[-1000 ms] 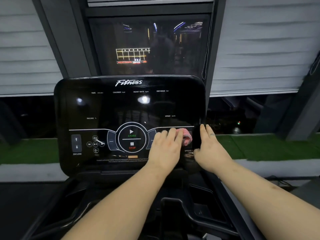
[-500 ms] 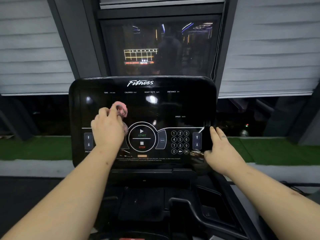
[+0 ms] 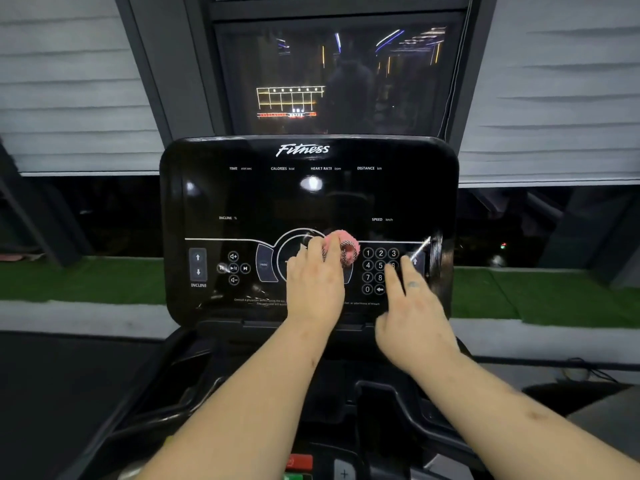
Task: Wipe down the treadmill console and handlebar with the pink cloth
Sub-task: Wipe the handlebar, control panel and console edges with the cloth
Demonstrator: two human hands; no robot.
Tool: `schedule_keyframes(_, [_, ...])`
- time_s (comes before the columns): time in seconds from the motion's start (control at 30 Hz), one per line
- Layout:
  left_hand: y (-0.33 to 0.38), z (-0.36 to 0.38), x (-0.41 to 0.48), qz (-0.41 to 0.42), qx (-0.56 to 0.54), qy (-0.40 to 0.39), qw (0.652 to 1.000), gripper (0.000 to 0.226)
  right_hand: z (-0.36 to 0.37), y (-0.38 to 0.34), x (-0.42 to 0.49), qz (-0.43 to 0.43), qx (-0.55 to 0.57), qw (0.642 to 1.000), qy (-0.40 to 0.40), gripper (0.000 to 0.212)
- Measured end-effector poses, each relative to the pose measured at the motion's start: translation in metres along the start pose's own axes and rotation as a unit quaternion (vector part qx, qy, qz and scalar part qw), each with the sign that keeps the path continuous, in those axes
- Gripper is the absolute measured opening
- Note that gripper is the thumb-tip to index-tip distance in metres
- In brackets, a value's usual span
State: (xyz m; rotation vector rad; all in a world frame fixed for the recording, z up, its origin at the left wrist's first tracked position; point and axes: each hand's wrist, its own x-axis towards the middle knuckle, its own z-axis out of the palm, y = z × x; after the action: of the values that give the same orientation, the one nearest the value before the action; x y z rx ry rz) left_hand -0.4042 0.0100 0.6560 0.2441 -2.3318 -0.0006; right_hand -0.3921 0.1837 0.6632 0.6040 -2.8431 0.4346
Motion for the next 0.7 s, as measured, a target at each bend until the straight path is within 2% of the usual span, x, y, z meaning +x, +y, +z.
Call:
schedule_keyframes(0.2, [-0.024,0.003,-0.040,0.020,0.007,-0.042,0.999,0.055,0.031,-0.005,-0.043,-0.022,0.010,0.997,-0.073,0.076])
schedule_keyframes(0.37, [-0.056,-0.002,-0.064,0.046,0.035,-0.090,0.994,0.055,0.043,-0.004,-0.058,-0.030,-0.027,0.993,-0.110,0.075])
schedule_keyframes(0.43, [-0.080,-0.009,-0.065,0.017,0.046,-0.095,0.994,0.055,0.043,-0.002,-0.057,-0.032,-0.024,0.992,-0.123,0.077])
schedule_keyframes(0.5, [-0.099,-0.013,-0.066,-0.034,0.048,-0.085,0.995,0.046,0.043,-0.001,-0.056,-0.033,-0.013,0.990,-0.136,0.080])
schedule_keyframes(0.6, [-0.093,-0.008,-0.066,-0.096,0.019,-0.060,0.993,0.035,0.042,-0.002,-0.056,-0.026,0.014,0.989,-0.146,0.084])
schedule_keyframes(0.7, [-0.050,0.003,-0.063,-0.071,-0.017,-0.036,0.997,0.032,0.043,-0.003,-0.056,-0.031,0.044,0.988,-0.144,0.087])
